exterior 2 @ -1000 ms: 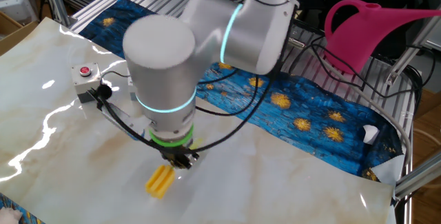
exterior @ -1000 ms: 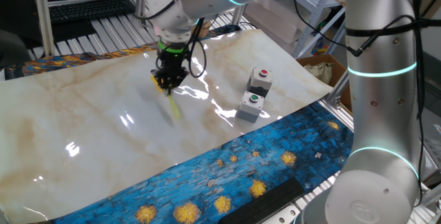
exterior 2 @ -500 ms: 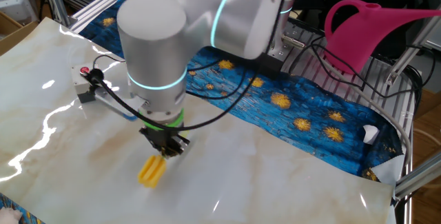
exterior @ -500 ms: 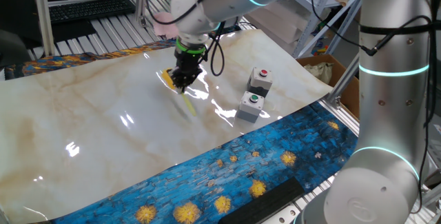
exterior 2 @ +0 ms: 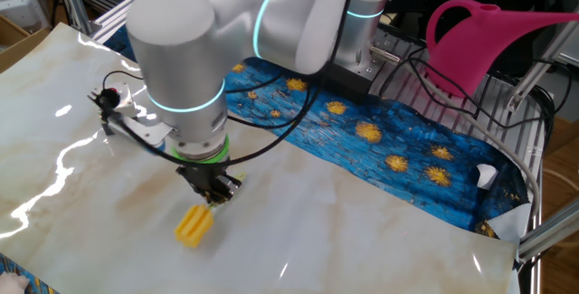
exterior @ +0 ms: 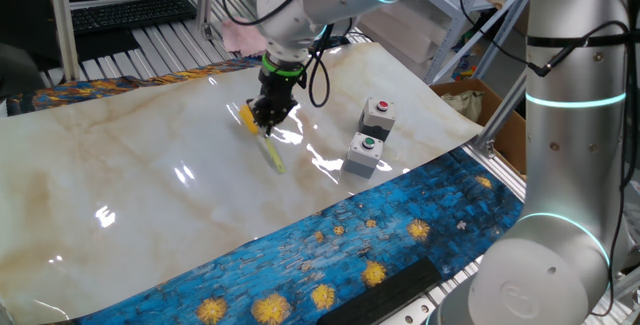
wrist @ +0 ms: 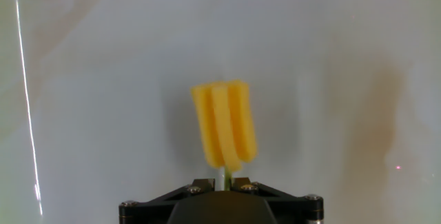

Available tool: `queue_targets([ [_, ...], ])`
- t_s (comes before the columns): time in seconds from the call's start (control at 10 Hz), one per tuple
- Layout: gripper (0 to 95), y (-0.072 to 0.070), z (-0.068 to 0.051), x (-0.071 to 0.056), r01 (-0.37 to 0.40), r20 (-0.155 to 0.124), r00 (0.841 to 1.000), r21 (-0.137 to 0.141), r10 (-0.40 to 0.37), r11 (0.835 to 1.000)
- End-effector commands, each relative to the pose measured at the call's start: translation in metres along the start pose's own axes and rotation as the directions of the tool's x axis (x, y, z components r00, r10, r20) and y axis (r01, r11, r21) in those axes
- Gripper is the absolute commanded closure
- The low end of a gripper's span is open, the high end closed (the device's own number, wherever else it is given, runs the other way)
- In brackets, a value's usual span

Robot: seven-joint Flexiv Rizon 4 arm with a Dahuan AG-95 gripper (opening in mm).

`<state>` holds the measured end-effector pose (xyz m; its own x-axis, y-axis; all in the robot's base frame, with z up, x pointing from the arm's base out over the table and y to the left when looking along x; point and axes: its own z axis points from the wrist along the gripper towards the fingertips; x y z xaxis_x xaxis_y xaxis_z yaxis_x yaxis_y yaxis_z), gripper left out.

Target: Scrub the table with a brush

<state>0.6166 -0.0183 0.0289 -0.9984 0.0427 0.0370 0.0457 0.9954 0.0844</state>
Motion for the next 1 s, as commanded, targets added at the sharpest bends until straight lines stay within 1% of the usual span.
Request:
queue_targets([
  [0.1, 38.0, 0.000, 0.001, 0.001, 0.000, 0.006, 1.000, 0.009, 0.000, 1.000],
  [0.2, 38.0, 0.000, 0.001, 0.001, 0.002, -0.007, 1.000, 0.008, -0.002, 1.000],
  [0.3, 38.0, 0.000, 0.001, 0.001, -0.008, -0.011, 1.000, 0.009, 0.008, 1.000],
  [0.4, 19.0, 0.000, 0.000, 0.001, -0.025, -0.014, 1.000, 0.005, 0.025, 1.000],
  [0.5, 19.0, 0.000, -0.002, 0.002, -0.033, -0.016, 0.999, 0.003, 0.033, 0.999],
  [0.6, 0.0, 0.002, -0.008, 0.002, -0.053, -0.014, 0.998, 0.011, 0.053, 0.999],
  [0.7, 0.0, 0.004, -0.016, 0.002, -0.069, -0.009, 0.998, 0.035, 0.069, 0.997],
  [0.8, 0.0, 0.004, -0.021, 0.002, -0.070, -0.009, 0.997, 0.060, 0.071, 0.996],
  [0.9, 0.0, 0.004, -0.026, 0.001, -0.083, -0.007, 0.996, 0.077, 0.084, 0.994],
  [1.0, 0.0, 0.004, -0.029, 0.001, -0.091, -0.013, 0.996, 0.085, 0.093, 0.992],
])
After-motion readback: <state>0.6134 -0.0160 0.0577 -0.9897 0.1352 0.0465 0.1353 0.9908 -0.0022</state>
